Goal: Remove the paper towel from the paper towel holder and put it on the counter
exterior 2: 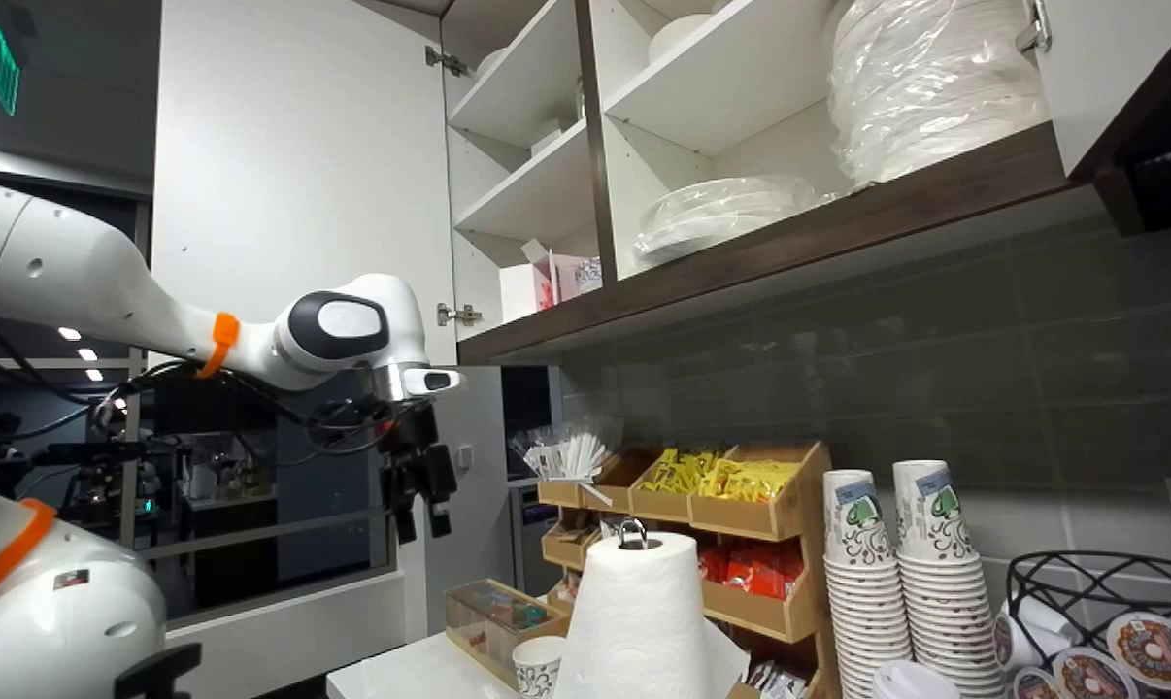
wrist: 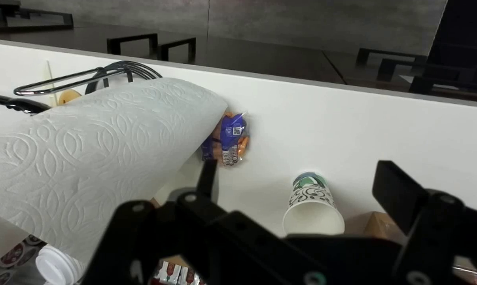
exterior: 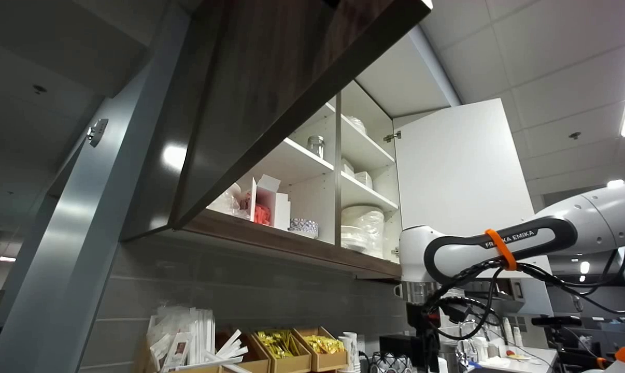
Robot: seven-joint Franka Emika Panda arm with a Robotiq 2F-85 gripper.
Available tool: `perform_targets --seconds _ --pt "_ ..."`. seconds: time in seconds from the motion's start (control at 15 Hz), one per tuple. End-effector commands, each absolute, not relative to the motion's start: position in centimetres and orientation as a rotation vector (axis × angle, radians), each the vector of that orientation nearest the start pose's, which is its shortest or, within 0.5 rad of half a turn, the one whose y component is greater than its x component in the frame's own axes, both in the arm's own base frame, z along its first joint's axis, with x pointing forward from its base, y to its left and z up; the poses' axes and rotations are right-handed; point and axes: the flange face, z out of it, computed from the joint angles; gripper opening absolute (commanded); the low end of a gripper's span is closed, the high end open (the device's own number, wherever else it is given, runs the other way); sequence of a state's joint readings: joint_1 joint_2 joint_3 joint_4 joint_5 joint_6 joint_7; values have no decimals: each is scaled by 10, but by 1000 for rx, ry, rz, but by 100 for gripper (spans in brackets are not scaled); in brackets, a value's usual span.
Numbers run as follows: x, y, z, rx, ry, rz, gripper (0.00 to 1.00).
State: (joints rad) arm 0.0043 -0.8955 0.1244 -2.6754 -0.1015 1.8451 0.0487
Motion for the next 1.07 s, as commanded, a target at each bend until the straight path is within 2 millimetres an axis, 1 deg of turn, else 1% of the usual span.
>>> perform_targets --seconds 0.0,0.27,0.4,0.73,0.8,1.0 --pt "312 7 509 -3317 148 -155 100" --pt "332 -41 546 -3227 501 -279 100" --pt "347 -65 556 -3178 663 -338 100" --pt "377 -121 570 -3057 992 -455 100" --pt "385 -132 569 -3024 1051 -460 100" --pt "400 -157 565 -2961 1194 -457 100"
